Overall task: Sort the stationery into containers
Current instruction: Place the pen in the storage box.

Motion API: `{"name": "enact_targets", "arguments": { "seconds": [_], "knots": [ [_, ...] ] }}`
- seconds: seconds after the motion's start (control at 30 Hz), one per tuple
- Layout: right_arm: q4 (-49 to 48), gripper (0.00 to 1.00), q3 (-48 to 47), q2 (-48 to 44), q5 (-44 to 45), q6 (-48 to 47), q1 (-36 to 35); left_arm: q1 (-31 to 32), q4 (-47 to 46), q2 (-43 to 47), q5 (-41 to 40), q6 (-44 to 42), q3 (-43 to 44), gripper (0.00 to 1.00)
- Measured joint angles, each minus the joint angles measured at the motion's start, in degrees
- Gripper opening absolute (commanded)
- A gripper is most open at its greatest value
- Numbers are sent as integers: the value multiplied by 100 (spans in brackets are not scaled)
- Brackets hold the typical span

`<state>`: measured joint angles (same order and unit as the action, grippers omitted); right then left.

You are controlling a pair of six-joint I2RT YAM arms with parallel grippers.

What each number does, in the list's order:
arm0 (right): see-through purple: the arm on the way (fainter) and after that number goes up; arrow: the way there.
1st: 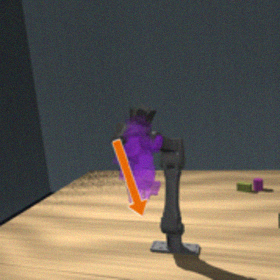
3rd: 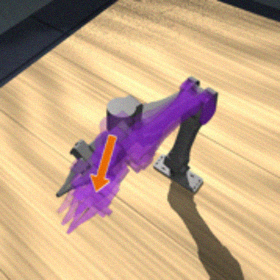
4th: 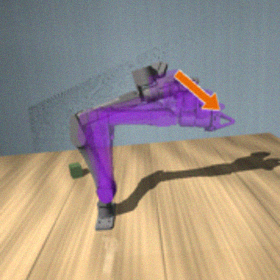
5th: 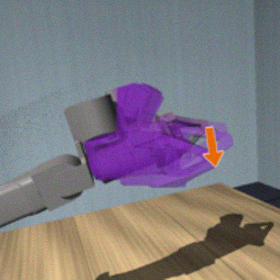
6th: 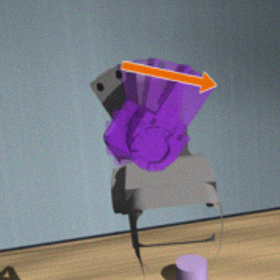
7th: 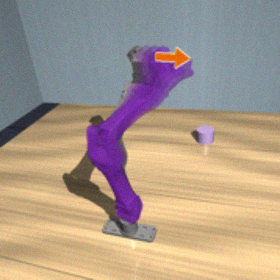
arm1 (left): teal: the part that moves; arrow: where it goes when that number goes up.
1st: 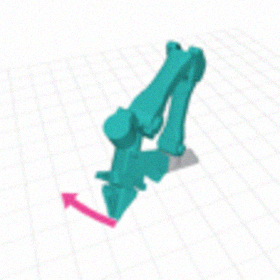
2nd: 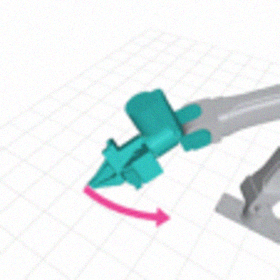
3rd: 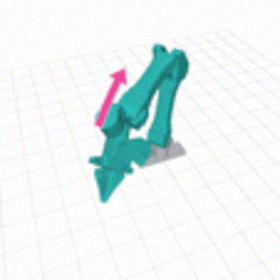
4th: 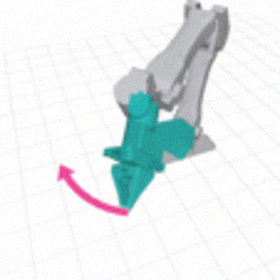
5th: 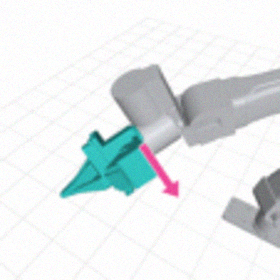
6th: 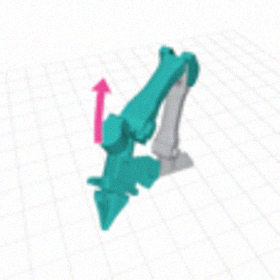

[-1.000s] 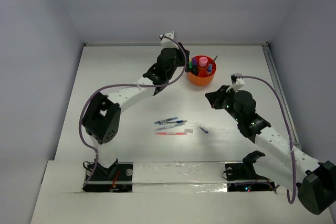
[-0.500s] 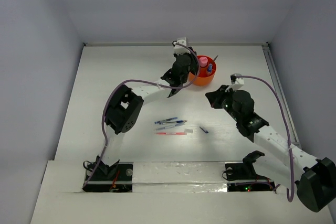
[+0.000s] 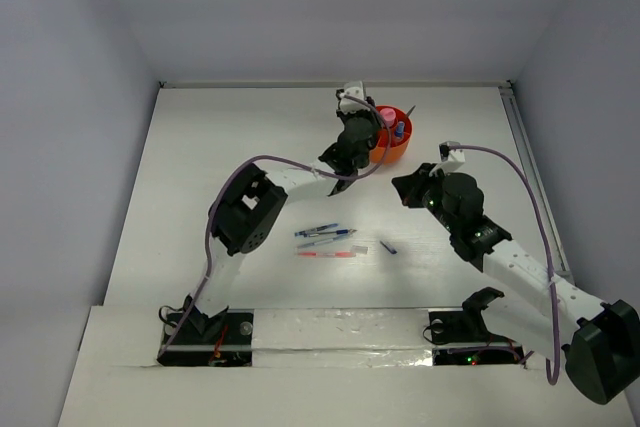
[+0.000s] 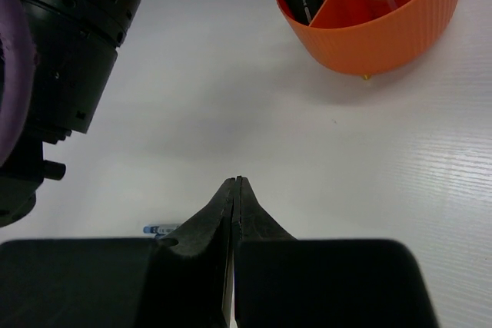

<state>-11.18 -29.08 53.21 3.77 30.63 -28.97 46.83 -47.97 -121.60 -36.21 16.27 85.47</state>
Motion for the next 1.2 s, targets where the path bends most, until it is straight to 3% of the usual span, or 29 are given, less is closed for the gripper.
{"name": "enact_targets", "arguments": {
  "seconds": [0.9, 1.2],
  "knots": [
    [-39, 2, 68, -125, 63, -42, 0, 352, -940, -588, -933, -728, 0, 0],
    [-44, 2, 79, -179, 79, -39, 0, 525, -831, -623, -946, -813, -7, 34]
  ]
}}
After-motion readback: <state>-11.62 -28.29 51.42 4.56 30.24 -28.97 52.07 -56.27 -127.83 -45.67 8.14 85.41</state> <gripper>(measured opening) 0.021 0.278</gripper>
